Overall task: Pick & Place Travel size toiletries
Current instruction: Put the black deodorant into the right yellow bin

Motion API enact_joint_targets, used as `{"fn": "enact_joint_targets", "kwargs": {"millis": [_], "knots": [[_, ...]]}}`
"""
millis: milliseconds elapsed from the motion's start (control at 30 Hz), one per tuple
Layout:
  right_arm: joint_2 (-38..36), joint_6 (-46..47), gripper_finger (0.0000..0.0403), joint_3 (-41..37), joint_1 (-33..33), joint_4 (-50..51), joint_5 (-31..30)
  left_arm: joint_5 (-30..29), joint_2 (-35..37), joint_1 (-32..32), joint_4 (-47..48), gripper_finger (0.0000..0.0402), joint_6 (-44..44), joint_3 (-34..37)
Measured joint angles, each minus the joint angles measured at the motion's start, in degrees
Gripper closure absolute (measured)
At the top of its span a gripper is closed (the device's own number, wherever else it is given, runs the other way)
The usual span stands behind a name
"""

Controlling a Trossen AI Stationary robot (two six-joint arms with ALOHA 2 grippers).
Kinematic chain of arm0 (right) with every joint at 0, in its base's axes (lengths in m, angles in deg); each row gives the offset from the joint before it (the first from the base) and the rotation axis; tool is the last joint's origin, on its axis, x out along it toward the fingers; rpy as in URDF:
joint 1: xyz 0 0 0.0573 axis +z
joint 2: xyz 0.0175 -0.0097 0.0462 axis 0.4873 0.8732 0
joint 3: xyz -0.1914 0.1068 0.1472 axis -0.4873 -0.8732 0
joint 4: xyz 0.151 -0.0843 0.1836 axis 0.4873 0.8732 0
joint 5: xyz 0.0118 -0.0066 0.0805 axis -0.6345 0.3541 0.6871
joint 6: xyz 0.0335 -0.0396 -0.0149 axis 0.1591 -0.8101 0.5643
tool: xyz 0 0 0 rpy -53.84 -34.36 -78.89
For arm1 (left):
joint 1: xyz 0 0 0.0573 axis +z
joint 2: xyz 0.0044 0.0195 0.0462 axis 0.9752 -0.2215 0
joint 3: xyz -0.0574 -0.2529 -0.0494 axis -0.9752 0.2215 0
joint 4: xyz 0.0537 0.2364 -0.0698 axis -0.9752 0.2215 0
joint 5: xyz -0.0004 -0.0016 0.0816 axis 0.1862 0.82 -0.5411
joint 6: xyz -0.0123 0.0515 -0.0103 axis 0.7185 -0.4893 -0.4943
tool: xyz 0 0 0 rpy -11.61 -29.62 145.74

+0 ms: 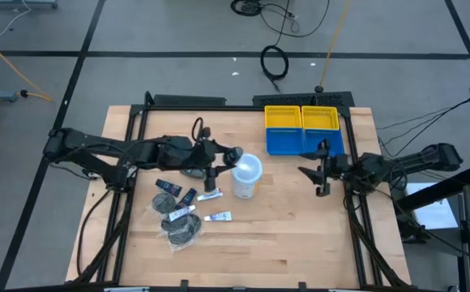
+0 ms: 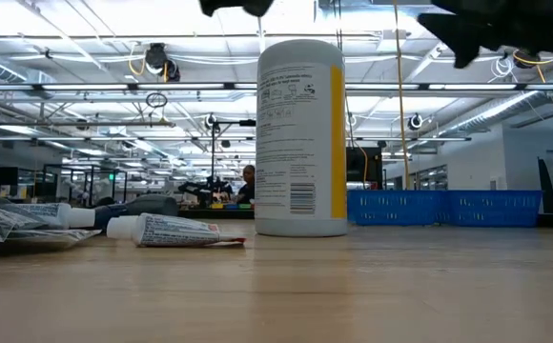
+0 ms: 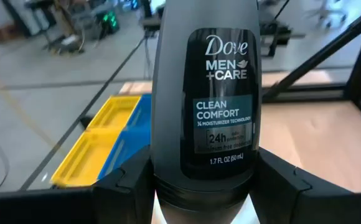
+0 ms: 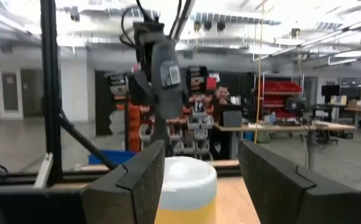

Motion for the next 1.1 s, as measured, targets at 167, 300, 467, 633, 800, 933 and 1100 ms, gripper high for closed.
{"fn": "enact_joint_targets", "kwargs": {"millis": [167,300,467,633,800,933,1100], "knots": [[10.0,-1.5,0.0206,6.0,0.0,-4.3,0.0,2.0,-4.3,0.0,-5.3,0.021,-0.1,0.1],[16.3,-3.5,0.0206,10.5,0.0,-4.2,0.0,3.8,-7.4,0.0,-9.5,0.021,0.0,0.1],[22.0,-5.3,0.0206,15.2,0.0,-4.8,0.0,4.4,-9.5,0.0,-12.8,0.021,0.1,0.1],[26.0,-6.3,0.0206,18.1,-0.1,-6.1,0.0,5.2,-9.8,0.0,-13.6,0.021,-0.1,0.1],[29.3,-7.7,0.0206,20.6,-0.1,-6.6,1.8,5.3,-9.8,0.0,-14.6,0.021,-0.3,0.1],[32.3,-8.6,0.0206,23.3,-0.1,-7.0,3.2,5.3,-9.8,0.1,-15.1,0.021,-1.4,0.1],[34.6,-10.6,0.0202,25.1,-0.1,-6.8,3.3,5.3,-9.8,0.1,-15.2,0.021,-1.6,0.1]]}}
